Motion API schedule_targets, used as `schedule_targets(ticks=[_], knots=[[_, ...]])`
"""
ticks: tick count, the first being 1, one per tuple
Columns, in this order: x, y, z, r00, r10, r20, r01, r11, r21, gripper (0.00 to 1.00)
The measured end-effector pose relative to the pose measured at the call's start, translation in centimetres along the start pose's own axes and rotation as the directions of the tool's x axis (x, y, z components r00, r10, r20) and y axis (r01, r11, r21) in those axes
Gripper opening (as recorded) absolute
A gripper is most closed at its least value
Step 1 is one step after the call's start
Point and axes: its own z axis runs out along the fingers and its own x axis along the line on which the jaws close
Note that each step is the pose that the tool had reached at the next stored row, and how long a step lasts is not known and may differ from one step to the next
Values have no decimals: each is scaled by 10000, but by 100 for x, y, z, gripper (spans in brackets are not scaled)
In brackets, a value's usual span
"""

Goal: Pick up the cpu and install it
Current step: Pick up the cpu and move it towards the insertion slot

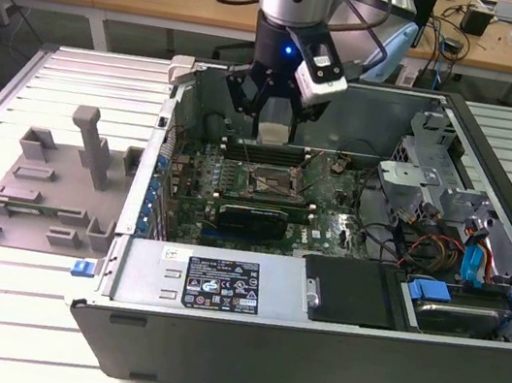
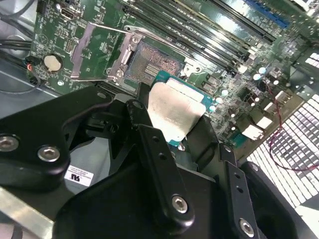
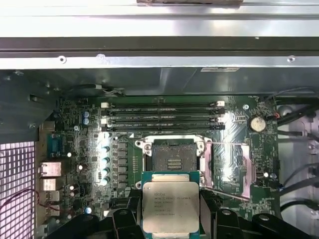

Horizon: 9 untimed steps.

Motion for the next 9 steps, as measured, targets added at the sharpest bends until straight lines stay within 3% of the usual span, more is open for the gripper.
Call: schedule_targets(ticks=[9], knots=[[-21, 41, 244, 10000, -56, -3, 56, 10000, 23, 55]])
